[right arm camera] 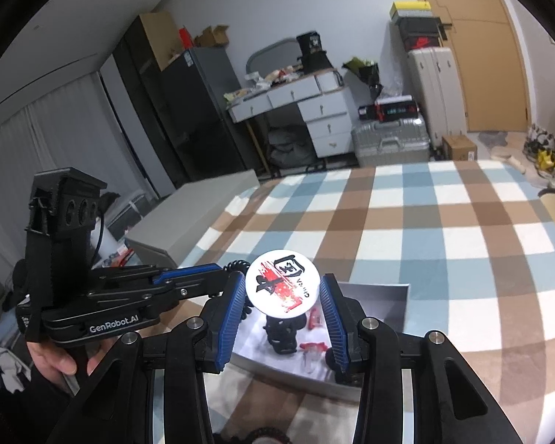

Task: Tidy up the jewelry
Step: 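Carry the coiled hair tie and badge into the silver box and open both tools, then grasp a black claw clip from the table with the right tool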

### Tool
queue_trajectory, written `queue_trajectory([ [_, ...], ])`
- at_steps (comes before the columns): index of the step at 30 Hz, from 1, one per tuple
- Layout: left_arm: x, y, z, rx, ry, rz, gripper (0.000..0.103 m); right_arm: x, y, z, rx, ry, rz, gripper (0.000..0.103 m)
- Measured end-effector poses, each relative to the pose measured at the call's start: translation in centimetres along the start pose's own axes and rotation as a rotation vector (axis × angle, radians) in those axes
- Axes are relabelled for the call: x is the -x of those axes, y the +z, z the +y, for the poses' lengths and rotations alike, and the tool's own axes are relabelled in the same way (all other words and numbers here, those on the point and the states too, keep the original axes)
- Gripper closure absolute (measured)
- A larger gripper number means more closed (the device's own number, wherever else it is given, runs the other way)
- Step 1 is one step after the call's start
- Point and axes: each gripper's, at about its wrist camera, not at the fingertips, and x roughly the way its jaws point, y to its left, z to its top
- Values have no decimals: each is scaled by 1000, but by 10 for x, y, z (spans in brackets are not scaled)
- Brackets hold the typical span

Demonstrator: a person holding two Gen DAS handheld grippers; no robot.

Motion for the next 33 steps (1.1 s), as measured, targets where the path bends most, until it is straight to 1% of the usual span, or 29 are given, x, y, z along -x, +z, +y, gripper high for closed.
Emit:
queue_trajectory([
  [8,-19,-4,8,11,-12,57,98,-34,-10,-15,-41,-6,97,62],
  [10,-22,-5,9,11,-2,63,98,-38,-11,-16,-41,-6,106,62],
  [12,-23,-5,8,9,-15,64,98,-40,-12,-17,-47,-2,108,61],
  [15,-22,-4,6,-5,-8,60,97,-40,-13,-19,-65,-6,106,60],
  [17,-21,-4,5,-20,3,55,89,-41,-15,-21,-74,-2,117,60],
  [19,-18,-3,5,-22,17,44,71,-37,-16,-22,-75,-7,111,60],
  [21,-13,-3,7,-7,17,28,64,-31,-17,-21,-79,-9,101,60],
  [24,-5,-4,6,-4,23,13,63,-18,-17,-21,-85,-11,76,60],
  [27,0,-5,2,-8,42,7,63,-3,-17,-19,-89,-25,50,56],
  [29,5,-6,-1,-9,55,0,63,6,-16,-17,-85,-32,35,56],
  [31,10,-6,-6,-11,69,-7,63,14,-17,-14,-80,-39,19,53],
  [32,14,-7,-8,-11,78,-12,62,18,-17,-13,-79,-41,10,50],
  [33,17,-8,-11,-9,85,-18,62,22,-17,-11,-77,-44,-1,45],
])
